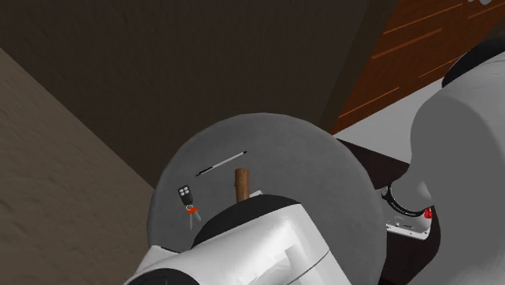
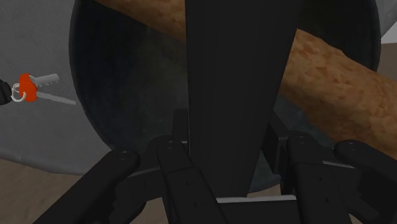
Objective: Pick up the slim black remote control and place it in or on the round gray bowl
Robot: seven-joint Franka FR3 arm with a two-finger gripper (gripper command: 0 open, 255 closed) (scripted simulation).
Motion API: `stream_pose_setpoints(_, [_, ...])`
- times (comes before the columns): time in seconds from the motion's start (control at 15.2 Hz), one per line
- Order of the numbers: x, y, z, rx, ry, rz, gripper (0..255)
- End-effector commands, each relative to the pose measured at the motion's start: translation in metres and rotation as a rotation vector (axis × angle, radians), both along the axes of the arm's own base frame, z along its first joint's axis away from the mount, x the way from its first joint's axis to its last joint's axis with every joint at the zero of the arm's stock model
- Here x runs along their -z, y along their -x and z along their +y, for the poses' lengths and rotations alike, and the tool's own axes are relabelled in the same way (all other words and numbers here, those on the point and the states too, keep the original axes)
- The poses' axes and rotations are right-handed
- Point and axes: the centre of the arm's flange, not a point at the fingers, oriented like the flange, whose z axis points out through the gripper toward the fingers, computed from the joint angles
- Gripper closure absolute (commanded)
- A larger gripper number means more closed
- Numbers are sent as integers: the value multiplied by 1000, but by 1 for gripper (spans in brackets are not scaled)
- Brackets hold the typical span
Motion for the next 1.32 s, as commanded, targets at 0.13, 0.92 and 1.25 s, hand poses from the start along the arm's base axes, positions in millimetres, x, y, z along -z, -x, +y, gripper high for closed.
stream_pose_setpoints(0.13, [7, -2, -1, 0, 9, 9, 0])
stream_pose_setpoints(0.92, [-43, 3, 2, 0, 9, 9, 0])
stream_pose_setpoints(1.25, [-43, 3, 2, 0, 9, 9, 0])
